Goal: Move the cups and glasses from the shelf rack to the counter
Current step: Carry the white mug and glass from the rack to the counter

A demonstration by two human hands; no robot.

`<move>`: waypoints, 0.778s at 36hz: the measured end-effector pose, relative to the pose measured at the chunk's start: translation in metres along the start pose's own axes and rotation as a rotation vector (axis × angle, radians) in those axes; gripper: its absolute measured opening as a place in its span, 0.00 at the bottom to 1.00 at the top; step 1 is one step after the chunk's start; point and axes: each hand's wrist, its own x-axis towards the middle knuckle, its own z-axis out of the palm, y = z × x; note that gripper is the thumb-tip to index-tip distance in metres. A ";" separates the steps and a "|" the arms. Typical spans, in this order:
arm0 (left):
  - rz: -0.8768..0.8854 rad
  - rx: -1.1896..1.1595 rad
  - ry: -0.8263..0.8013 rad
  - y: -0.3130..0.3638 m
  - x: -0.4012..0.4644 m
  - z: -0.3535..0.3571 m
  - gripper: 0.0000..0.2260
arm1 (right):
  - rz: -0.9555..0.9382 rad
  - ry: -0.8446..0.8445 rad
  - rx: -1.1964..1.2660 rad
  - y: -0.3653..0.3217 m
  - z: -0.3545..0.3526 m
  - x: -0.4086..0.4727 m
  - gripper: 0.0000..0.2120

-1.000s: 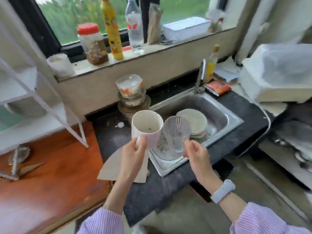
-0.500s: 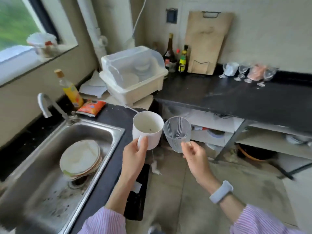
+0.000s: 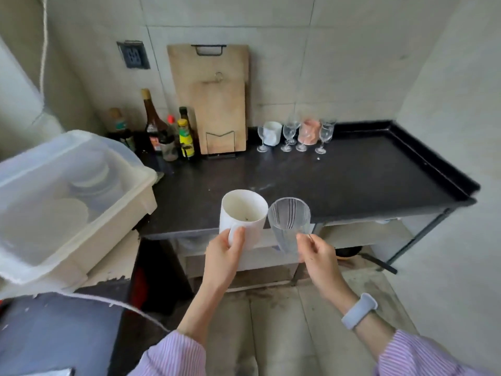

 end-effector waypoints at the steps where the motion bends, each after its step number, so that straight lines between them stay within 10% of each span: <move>1: 0.005 0.002 -0.015 0.000 0.018 0.005 0.17 | 0.011 0.012 -0.009 0.000 0.001 0.016 0.17; 28: -0.317 -0.064 -0.077 -0.064 0.369 0.225 0.18 | 0.429 -0.019 0.125 0.124 -0.010 0.408 0.17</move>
